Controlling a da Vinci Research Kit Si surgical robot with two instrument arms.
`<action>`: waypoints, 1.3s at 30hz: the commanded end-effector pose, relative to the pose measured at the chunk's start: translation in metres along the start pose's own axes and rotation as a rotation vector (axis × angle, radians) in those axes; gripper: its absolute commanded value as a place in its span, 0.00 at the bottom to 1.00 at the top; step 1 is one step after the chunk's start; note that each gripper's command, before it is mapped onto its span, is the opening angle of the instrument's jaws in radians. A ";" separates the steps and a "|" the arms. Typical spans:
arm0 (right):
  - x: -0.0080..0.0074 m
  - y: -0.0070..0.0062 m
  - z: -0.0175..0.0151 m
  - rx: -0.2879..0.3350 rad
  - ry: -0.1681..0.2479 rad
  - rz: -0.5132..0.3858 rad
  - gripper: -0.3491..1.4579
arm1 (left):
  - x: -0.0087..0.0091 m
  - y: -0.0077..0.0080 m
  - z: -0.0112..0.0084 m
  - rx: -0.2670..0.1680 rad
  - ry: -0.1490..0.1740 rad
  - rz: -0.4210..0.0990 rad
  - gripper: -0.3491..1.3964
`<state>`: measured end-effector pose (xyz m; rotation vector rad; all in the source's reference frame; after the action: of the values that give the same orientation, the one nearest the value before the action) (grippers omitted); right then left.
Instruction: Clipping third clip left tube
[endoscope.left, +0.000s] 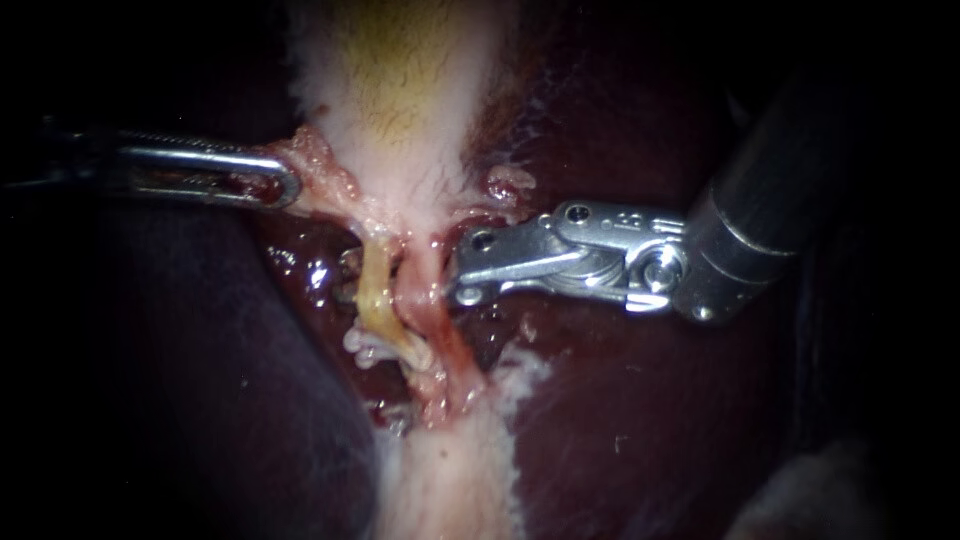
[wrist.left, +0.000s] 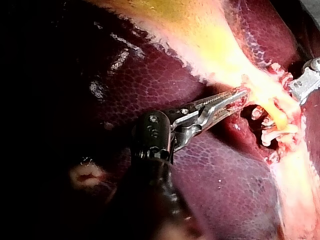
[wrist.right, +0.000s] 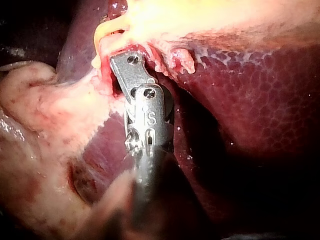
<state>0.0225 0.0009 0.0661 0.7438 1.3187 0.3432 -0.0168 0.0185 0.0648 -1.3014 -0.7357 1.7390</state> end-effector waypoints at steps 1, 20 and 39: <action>-0.0001 0.0000 0.0000 0.000 0.000 0.000 0.26 | 0.0000 0.0000 0.0000 0.000 0.000 0.000 0.00; -0.0017 0.0006 -0.0011 -0.030 -0.013 -0.007 0.43 | 0.0000 0.0000 0.0000 0.000 0.000 0.000 0.00; -0.0048 0.0008 -0.0077 -0.093 -0.152 -0.116 0.47 | 0.0000 0.0000 -0.0001 0.002 0.001 0.000 0.00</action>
<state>0.0137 0.0008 0.0694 0.6021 1.1876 0.2471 -0.0167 0.0185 0.0648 -1.3016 -0.7340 1.7388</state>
